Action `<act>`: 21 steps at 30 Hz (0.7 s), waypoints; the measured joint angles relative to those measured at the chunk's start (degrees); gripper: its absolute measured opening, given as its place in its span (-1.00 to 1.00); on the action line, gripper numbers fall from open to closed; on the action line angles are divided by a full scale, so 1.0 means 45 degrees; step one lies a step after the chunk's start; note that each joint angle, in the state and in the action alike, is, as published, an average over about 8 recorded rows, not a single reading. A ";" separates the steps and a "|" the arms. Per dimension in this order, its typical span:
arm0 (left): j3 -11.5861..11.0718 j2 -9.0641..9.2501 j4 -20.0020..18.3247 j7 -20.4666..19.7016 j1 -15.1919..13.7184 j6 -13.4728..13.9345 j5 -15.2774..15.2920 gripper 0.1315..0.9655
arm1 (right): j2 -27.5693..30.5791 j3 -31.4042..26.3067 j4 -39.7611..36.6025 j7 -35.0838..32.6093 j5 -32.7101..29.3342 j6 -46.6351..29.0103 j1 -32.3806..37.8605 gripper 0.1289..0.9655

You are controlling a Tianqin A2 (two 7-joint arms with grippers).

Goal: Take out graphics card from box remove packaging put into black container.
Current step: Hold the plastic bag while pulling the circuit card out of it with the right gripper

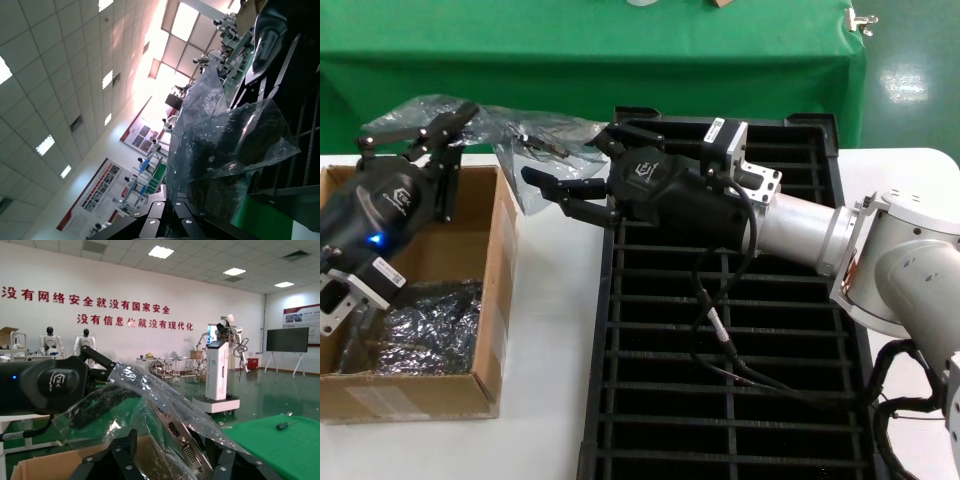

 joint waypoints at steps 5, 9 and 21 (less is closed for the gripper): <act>0.0095 -0.0115 -0.0007 -0.0156 0.0096 0.0197 -0.0006 -0.98 | -0.0003 0.0186 -0.0013 -0.0025 -0.0107 0.0039 -0.0019 -0.21; 0.0147 -0.0193 -0.0054 -0.0181 0.0238 0.0403 -0.0024 -0.98 | -0.0017 0.0326 -0.0021 -0.0067 -0.0184 0.0078 -0.0039 -0.15; 0.0183 -0.0243 -0.0377 -0.0169 0.0624 0.0744 -0.0116 -0.98 | -0.0065 0.0596 -0.0028 -0.0129 -0.0421 0.0102 -0.0065 -0.41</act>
